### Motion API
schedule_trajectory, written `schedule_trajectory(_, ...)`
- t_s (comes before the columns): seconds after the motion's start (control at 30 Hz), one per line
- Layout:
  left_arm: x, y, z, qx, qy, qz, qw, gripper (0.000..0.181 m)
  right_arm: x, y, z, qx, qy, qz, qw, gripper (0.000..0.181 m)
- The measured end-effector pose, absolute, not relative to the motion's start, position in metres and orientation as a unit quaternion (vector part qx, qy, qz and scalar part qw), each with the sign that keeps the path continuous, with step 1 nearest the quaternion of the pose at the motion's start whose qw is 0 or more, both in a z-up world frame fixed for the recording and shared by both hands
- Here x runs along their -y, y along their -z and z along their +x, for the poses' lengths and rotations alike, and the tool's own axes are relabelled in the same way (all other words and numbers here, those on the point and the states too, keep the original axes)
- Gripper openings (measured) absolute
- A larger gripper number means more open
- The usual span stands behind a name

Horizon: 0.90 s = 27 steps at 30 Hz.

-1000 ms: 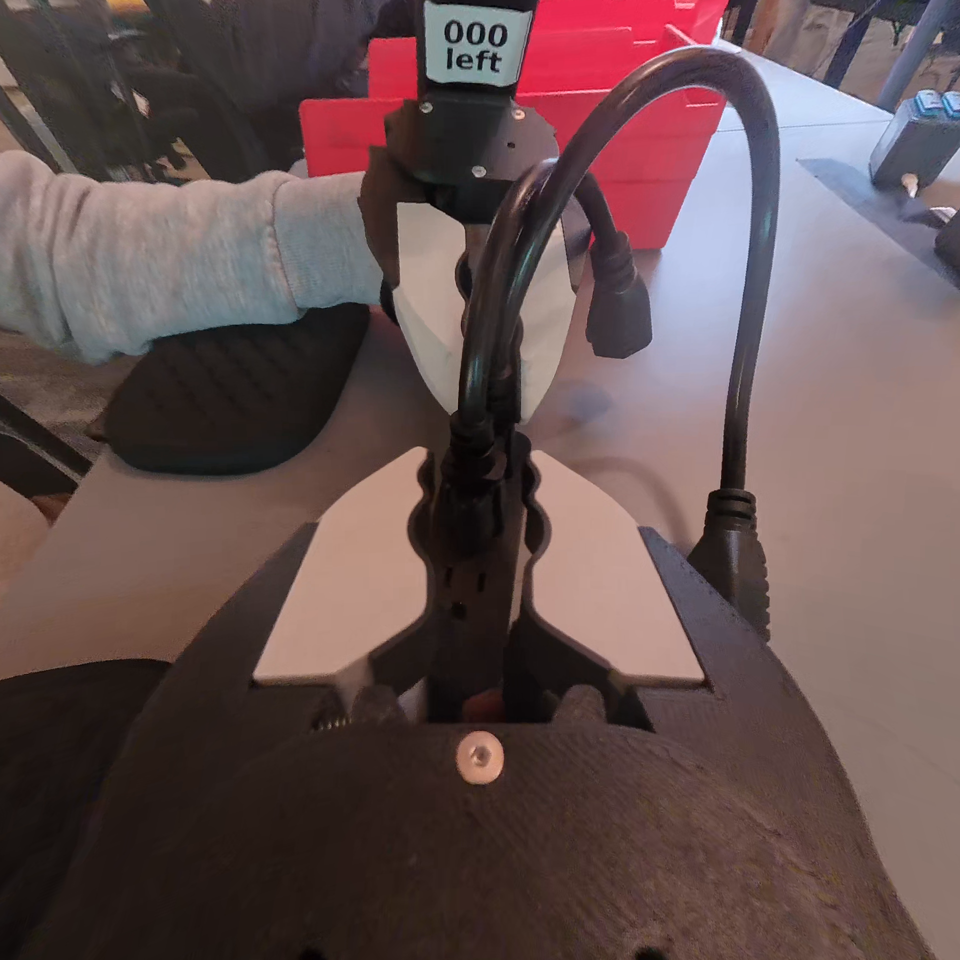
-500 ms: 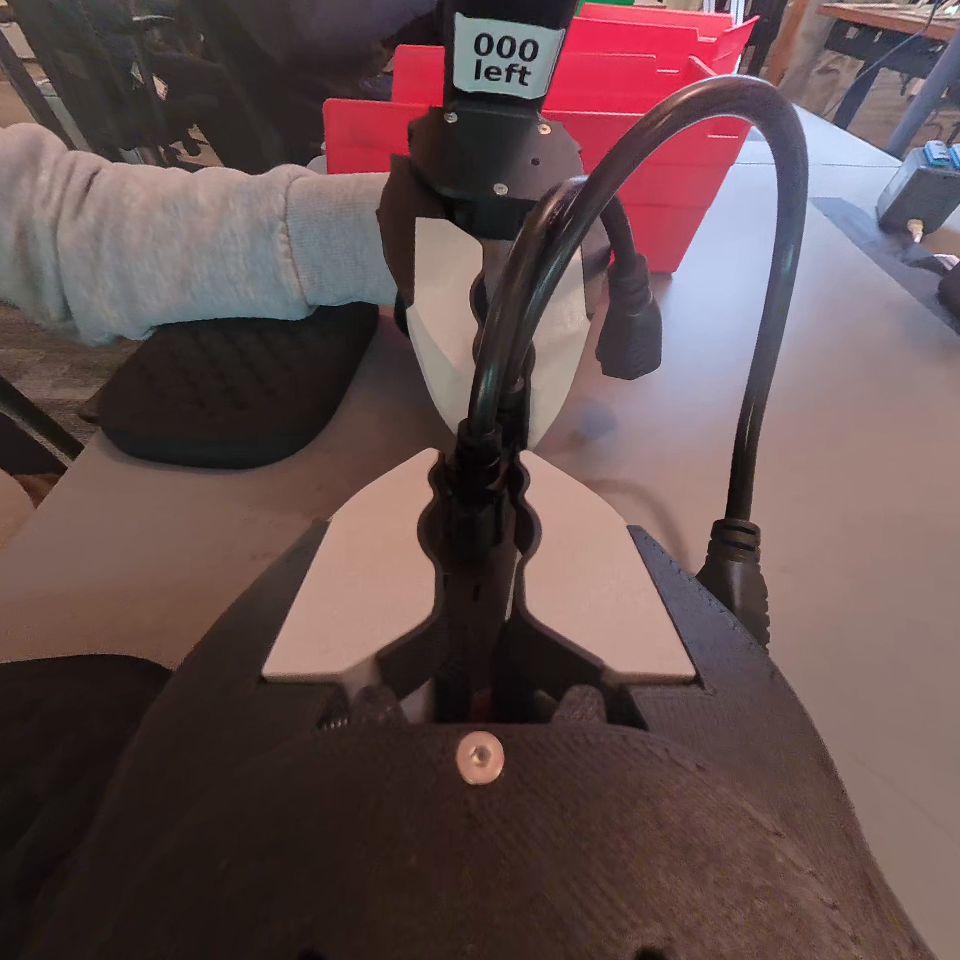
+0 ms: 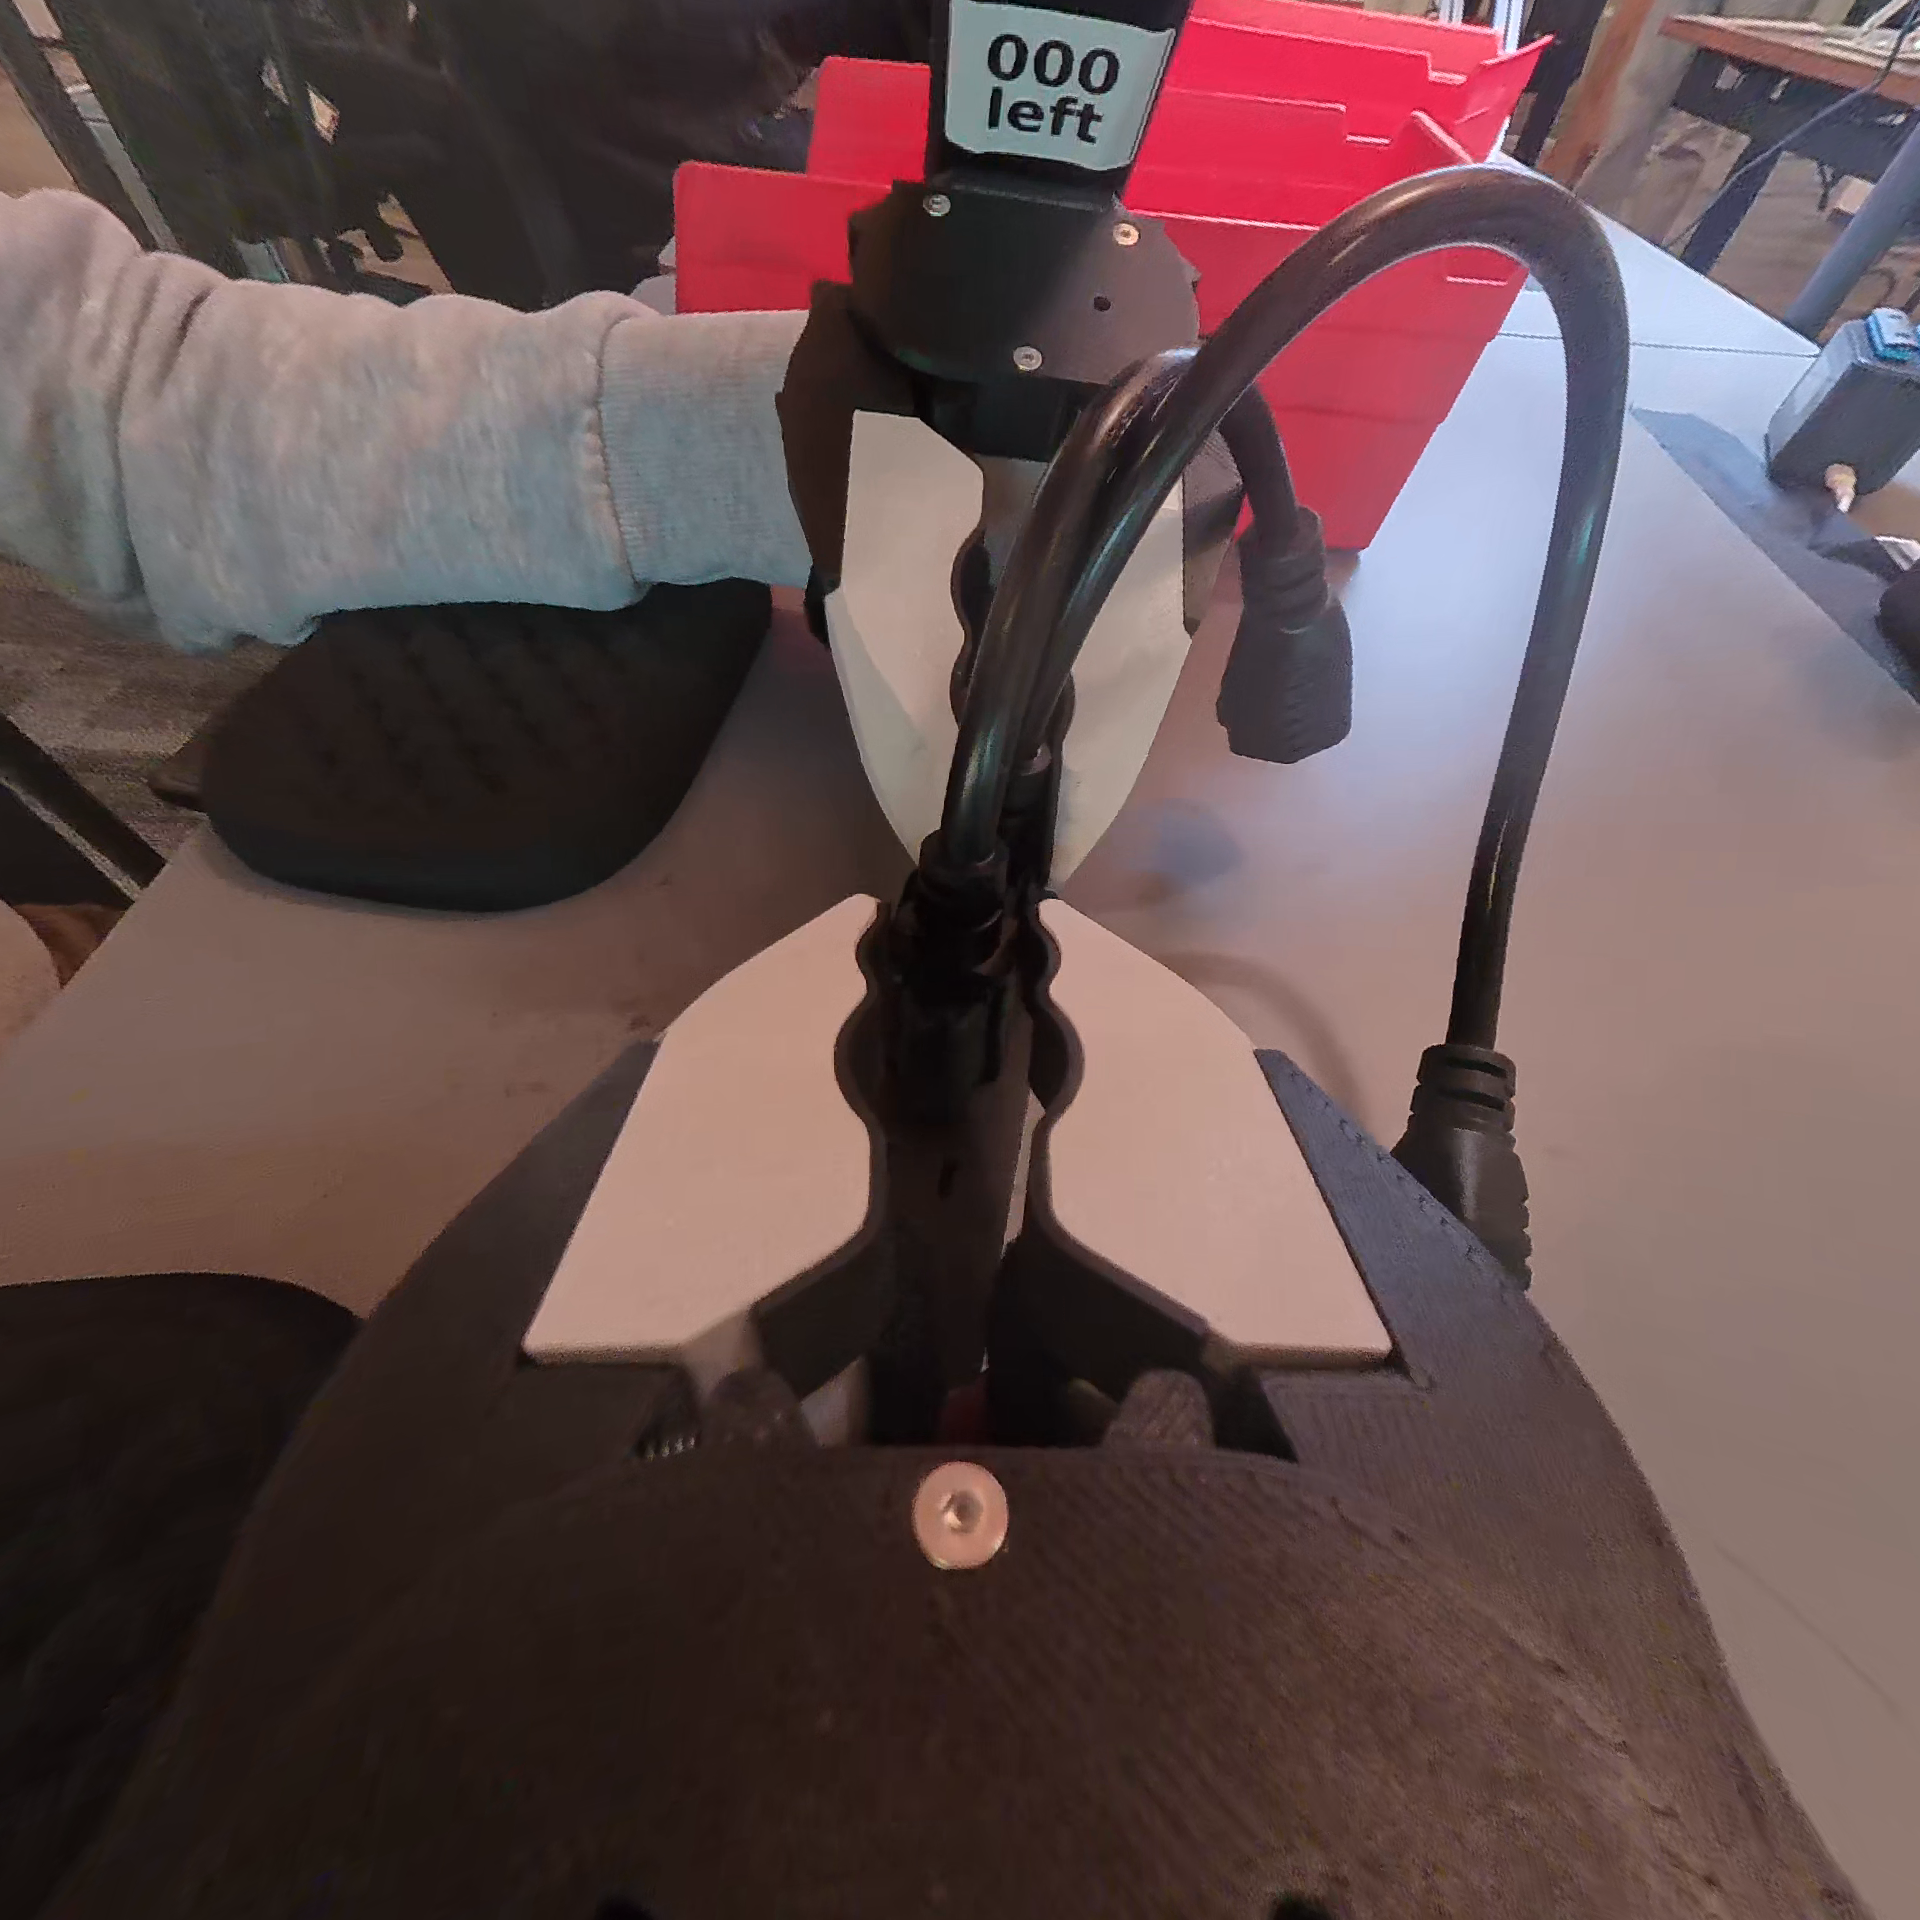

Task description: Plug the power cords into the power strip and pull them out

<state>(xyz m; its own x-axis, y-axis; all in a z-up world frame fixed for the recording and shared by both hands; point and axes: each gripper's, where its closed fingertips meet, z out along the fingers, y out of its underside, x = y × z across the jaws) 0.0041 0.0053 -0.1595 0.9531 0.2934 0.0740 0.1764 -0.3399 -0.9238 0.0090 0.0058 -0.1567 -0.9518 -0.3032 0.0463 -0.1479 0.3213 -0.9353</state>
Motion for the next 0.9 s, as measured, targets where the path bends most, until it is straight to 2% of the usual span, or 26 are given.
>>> schedule_trajectory(0.23,-0.006,0.159,0.003,0.145,-0.060,-0.814,0.560,0.017,-0.005,0.156,0.009,-0.810,0.566,-0.152,0.030,0.024)
schedule_trajectory(0.4,-0.008,0.159,0.004,0.143,-0.062,-0.816,0.557,0.017,-0.010,0.154,0.009,-0.800,0.573,-0.135,0.115,0.024)
schedule_trajectory(0.53,-0.010,0.159,0.005,0.137,-0.060,-0.812,0.564,0.017,-0.007,0.154,0.011,-0.796,0.582,-0.149,0.075,0.023)
schedule_trajectory(0.63,-0.013,0.159,0.013,0.120,-0.038,-0.814,0.568,0.037,-0.008,0.154,0.010,-0.797,0.581,-0.143,0.087,0.023)
schedule_trajectory(0.7,-0.013,0.159,0.015,0.118,-0.034,-0.816,0.566,0.041,-0.008,0.154,0.011,-0.796,0.581,-0.144,0.087,0.023)
schedule_trajectory(0.8,-0.012,0.161,0.006,0.127,-0.068,-0.815,0.561,0.023,-0.009,0.155,0.013,-0.796,0.580,-0.152,0.078,0.027)
schedule_trajectory(0.9,-0.008,0.168,-0.005,0.148,-0.100,-0.827,0.534,0.044,-0.009,0.155,0.014,-0.796,0.579,-0.156,0.076,0.032)
